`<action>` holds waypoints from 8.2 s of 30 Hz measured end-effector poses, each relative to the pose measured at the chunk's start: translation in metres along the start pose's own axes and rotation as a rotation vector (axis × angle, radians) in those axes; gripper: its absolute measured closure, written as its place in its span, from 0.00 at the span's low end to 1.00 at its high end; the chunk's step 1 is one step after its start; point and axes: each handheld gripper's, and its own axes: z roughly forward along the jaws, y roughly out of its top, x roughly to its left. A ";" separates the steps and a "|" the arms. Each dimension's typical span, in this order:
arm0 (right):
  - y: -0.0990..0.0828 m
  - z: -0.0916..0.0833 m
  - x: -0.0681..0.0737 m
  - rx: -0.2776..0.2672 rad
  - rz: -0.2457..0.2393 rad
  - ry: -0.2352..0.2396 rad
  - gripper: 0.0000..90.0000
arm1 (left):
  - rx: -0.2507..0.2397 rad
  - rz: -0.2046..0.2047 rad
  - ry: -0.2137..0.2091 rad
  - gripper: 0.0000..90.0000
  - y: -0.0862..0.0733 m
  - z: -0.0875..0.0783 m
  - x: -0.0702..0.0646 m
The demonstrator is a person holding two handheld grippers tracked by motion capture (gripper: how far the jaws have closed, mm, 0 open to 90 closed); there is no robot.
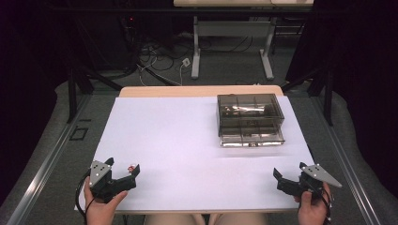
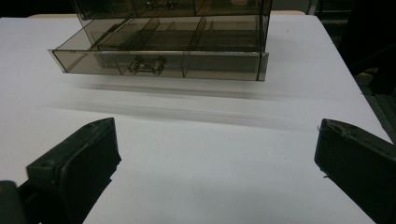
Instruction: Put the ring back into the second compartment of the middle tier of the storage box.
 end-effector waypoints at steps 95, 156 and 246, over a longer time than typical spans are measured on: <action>-0.004 0.018 0.003 0.105 -0.027 0.065 0.00 | 0.393 -0.011 0.104 0.65 -0.021 0.047 0.012; -0.004 0.020 0.003 0.109 -0.023 0.065 0.00 | 0.341 -0.008 0.099 0.75 -0.017 0.041 0.013; -0.005 0.024 0.002 0.120 -0.017 0.067 0.00 | 0.204 -0.012 -0.090 0.75 0.004 0.020 -0.061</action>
